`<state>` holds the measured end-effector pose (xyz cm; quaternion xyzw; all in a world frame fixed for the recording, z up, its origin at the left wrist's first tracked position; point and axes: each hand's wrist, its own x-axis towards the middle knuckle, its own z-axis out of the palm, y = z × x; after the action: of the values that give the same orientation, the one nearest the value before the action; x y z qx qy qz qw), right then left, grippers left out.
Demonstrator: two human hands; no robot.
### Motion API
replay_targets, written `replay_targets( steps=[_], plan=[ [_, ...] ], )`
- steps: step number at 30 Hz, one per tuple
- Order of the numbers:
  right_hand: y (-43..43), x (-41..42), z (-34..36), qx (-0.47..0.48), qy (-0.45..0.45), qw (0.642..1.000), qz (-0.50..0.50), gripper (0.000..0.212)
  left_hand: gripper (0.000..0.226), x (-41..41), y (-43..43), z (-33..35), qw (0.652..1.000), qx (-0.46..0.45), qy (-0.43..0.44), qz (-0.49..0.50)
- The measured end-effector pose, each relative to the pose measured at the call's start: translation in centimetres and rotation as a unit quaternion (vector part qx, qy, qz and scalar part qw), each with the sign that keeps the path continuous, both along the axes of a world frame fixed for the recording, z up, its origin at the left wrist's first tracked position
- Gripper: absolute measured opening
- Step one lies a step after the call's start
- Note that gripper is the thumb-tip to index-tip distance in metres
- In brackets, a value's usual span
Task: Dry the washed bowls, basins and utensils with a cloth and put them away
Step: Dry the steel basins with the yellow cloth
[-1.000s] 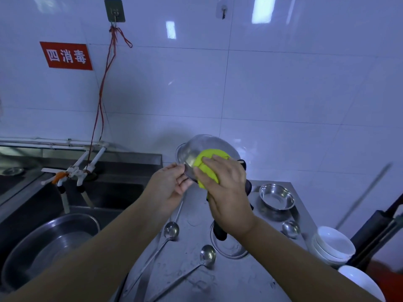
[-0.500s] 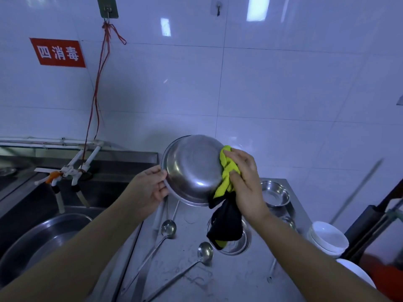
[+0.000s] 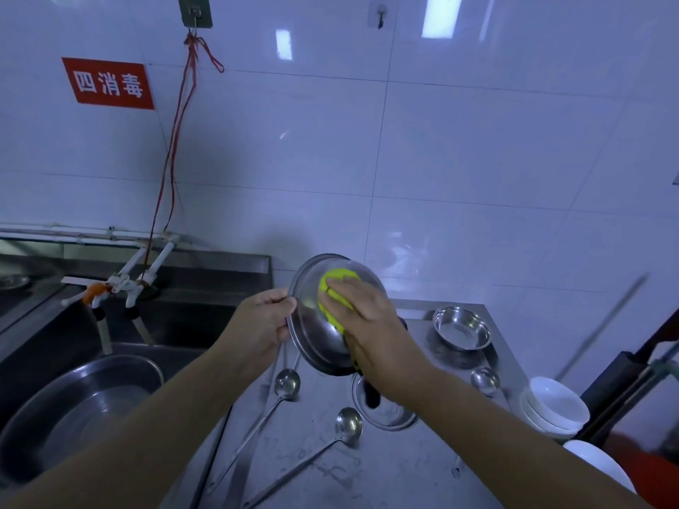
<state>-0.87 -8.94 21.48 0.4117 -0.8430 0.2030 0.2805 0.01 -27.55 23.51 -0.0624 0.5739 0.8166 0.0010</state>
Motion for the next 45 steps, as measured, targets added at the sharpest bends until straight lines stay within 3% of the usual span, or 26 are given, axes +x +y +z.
replay_targets(
  steps=[3,5,8,10,12,15,17,20,25,28,37,40,43,45],
  plan=[
    [1.4,0.9,-2.6,-0.009,0.004,1.000,-0.028,0.038,0.021,0.4,-0.8,0.0,1.000,-0.011,0.000,-0.004],
    [1.8,0.8,-3.4,-0.082,-0.055,0.993,-0.064,0.043,0.020,0.7,-1.2,0.1,0.999,-0.037,0.006,-0.022],
    [1.9,0.5,-2.3,-0.229,-0.157,0.954,-0.114,0.050,0.022,1.2,-1.4,0.1,0.990,-0.124,0.035,-0.061],
    [1.8,0.0,-0.7,-0.250,-0.205,0.938,-0.123,0.057,0.024,1.7,-1.2,0.1,0.975,-0.202,0.057,-0.076],
    [1.2,-0.2,1.2,-0.221,-0.172,0.956,-0.087,0.052,0.023,2.0,-0.9,0.2,0.956,-0.264,0.086,-0.093],
    [-0.1,-0.5,3.2,-0.141,-0.067,0.988,-0.023,0.042,0.026,2.0,-1.0,0.5,0.952,-0.270,0.110,-0.093],
    [-0.3,-1.0,3.6,-0.121,-0.058,0.991,-0.006,0.044,0.028,1.9,-1.4,0.9,0.955,-0.258,0.118,-0.091],
    [0.2,-1.8,3.5,-0.189,-0.160,0.969,-0.019,0.049,0.026,1.8,-2.1,1.3,0.962,-0.227,0.121,-0.087],
    [-0.5,-1.9,2.9,-0.387,-0.361,0.845,-0.070,0.052,0.020,1.6,-3.7,1.4,0.988,-0.120,0.089,-0.036],
    [-1.7,-1.2,2.1,-0.422,-0.392,0.814,-0.072,0.050,0.018,1.4,-4.7,1.8,0.996,-0.050,0.067,-0.006],
    [-9.1,0.6,-0.7,-0.410,-0.264,0.869,-0.089,0.049,0.012,0.5,-6.9,3.4,0.984,0.140,0.023,0.106],
    [-11.4,0.9,-2.4,-0.420,-0.235,0.868,-0.121,0.047,0.013,0.1,-7.3,2.9,0.980,0.170,0.004,0.107],
    [-12.7,2.3,-4.2,-0.409,-0.210,0.874,-0.159,0.063,0.012,-0.4,-7.4,1.8,0.977,0.186,-0.013,0.102],
    [-12.9,3.1,-5.8,-0.383,-0.204,0.887,-0.159,0.063,0.016,-0.7,-7.2,0.5,0.979,0.182,-0.012,0.089]
  ],
)
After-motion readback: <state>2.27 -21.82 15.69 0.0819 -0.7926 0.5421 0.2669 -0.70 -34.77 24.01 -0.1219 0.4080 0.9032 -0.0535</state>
